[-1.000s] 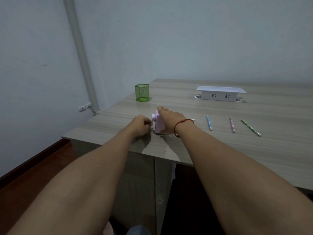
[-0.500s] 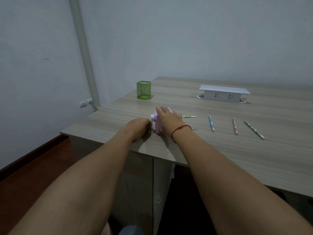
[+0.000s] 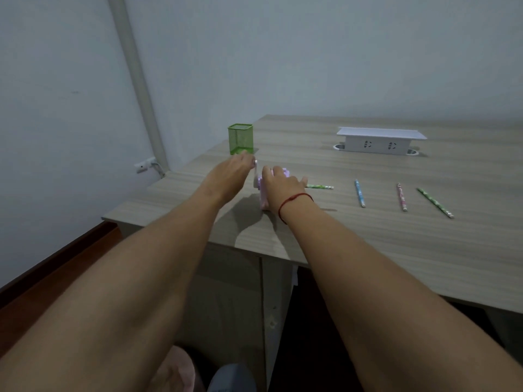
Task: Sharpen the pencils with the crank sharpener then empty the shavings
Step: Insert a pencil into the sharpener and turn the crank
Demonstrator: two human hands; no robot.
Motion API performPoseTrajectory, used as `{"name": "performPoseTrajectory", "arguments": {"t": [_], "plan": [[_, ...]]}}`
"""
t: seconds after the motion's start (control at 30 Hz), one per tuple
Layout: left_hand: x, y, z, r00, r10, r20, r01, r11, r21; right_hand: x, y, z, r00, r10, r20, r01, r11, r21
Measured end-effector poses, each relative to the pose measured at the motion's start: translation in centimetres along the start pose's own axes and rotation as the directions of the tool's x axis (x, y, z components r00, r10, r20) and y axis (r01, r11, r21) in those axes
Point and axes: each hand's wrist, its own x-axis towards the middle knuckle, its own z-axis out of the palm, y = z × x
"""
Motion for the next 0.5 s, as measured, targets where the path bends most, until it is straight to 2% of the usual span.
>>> {"name": "performPoseTrajectory", "arguments": {"t": [0.13,0.27,0.4,0.5], "plan": [[-1.6,0.7,0.1,0.997,-0.025,-0.07,0.02,0.998,-0.067,0.1,0.1,0.0,1.0,-0.002,0.013,0.002,1.0,-0.025],[-3.6,1.8,0.2,0.989,-0.064,-0.13,0.046,0.99,-0.137,0.3,0.2,0.1,1.0,0.01,-0.005,-0.01,0.999,0.039],[-5.9,2.7,0.7,0.993,-0.076,-0.091,0.06,0.983,-0.174,0.2,0.2,0.0,1.0,0.01,0.021,-0.01,1.0,0.017],[-6.2,2.9,0.8,0.995,-0.1,0.001,0.099,0.979,-0.179,0.1,0.2,-0.1,0.998,0.007,0.057,-0.008,1.0,0.025]]}}
